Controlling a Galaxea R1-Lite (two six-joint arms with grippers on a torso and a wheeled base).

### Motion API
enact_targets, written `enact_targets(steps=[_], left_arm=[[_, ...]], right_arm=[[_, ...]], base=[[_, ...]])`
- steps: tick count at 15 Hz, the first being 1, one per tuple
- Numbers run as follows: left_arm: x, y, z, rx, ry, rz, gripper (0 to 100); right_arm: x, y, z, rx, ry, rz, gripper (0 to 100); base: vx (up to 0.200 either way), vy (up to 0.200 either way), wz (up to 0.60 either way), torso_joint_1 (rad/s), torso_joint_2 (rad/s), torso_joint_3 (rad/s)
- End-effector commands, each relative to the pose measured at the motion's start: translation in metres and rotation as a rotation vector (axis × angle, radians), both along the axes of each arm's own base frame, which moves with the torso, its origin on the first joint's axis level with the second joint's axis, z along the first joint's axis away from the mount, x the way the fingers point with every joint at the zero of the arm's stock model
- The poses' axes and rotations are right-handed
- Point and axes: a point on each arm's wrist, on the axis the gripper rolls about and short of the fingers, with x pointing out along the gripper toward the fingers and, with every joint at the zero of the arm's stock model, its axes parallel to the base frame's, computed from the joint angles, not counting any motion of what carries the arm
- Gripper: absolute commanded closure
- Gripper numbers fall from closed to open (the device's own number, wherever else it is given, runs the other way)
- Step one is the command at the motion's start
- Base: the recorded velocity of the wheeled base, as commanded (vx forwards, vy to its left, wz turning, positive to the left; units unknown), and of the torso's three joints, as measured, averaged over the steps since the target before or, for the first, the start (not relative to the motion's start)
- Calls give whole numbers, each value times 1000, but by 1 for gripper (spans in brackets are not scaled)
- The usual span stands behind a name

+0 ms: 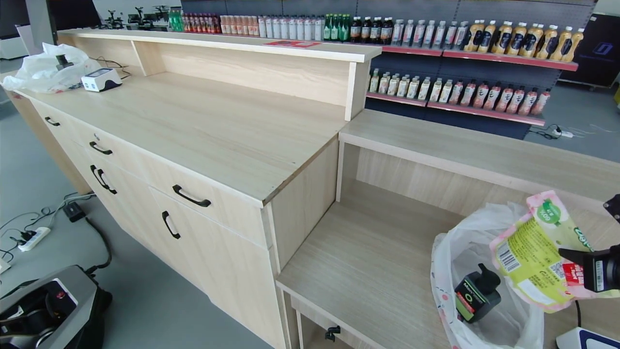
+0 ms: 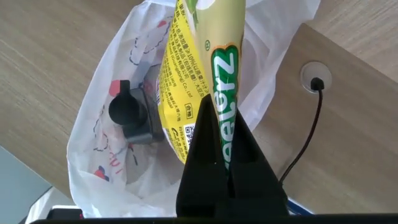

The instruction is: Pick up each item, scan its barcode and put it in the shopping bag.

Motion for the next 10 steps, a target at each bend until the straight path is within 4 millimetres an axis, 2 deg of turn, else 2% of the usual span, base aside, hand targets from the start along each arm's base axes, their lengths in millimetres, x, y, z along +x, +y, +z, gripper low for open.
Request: enact_targets(steps=[1,5,9,10], left_arm=[[0,0,0,0,1,0,0],[0,0,0,0,1,0,0],[0,0,0,0,1,0,0],[0,0,0,0,1,0,0]], right_arm=[[8,-3,-9,15,41,2,100],[27,-8,-21,6,32,15,100],[47,-4,-36,-1,32,68,100],[47,-4,-36,-1,32,68,100]], base=[[0,0,0,0,0,0],[0,0,0,0,0,0],[0,0,0,0,0,0],[0,0,0,0,0,0]])
